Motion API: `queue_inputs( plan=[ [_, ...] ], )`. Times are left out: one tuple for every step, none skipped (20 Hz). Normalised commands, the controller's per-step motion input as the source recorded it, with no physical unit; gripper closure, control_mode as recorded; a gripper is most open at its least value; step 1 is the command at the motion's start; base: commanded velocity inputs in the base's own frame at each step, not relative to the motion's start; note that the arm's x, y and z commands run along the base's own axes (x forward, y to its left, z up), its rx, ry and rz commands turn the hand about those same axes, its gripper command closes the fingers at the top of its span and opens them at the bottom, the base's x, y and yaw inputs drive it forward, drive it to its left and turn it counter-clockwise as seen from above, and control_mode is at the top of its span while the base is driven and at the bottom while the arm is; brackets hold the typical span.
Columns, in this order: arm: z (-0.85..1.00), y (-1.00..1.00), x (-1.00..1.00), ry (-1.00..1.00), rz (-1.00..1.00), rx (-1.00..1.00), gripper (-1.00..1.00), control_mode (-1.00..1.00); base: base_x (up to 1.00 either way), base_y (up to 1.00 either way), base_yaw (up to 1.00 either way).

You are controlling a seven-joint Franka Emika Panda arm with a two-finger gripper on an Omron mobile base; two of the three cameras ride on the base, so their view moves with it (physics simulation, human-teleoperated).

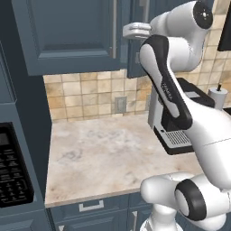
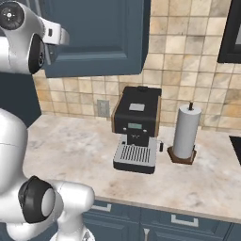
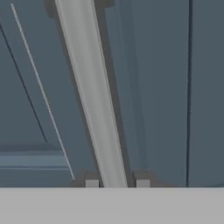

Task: Open the cabinet, pick the kettle from the cabinet, and place it in the sink.

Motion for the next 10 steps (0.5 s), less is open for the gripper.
queue_inputs(
  plan=[
    [0.00, 0.00, -0.53, -0.03, 0.15, 0.01, 1.00, -1.00, 0.00, 0.00, 0.00],
    [0.00, 0.00, -0.54, -0.02, 0.16, 0.01, 1.00, -1.00, 0.00, 0.00, 0.00],
    [0.00, 0.00, -0.55, -0.04, 0.17, 0.01, 1.00, -1.00, 0.00, 0.00, 0.00],
    [0.03, 0.00, -0.57, -0.07, 0.19, 0.02, 1.00, -1.00, 0.00, 0.00, 0.00],
    [0.03, 0.00, -0.56, -0.07, 0.19, 0.01, 1.00, -1.00, 0.00, 0.00, 0.00],
    [0.03, 0.00, -0.55, -0.06, 0.19, 0.01, 1.00, -1.00, 0.00, 0.00, 0.00],
    [0.03, 0.00, -0.54, -0.06, 0.20, 0.00, 1.00, -1.00, 0.00, 0.00, 0.00],
    [0.04, 0.00, -0.54, -0.05, 0.21, 0.00, 1.00, -1.00, 0.00, 0.00, 0.00],
    [0.04, 0.00, -0.54, -0.05, 0.22, 0.00, 1.00, -1.00, 0.00, 0.00, 0.00],
    [0.05, 0.00, -0.54, -0.05, 0.22, 0.00, 1.00, -1.00, 0.00, 0.00, 0.00]
  ],
)
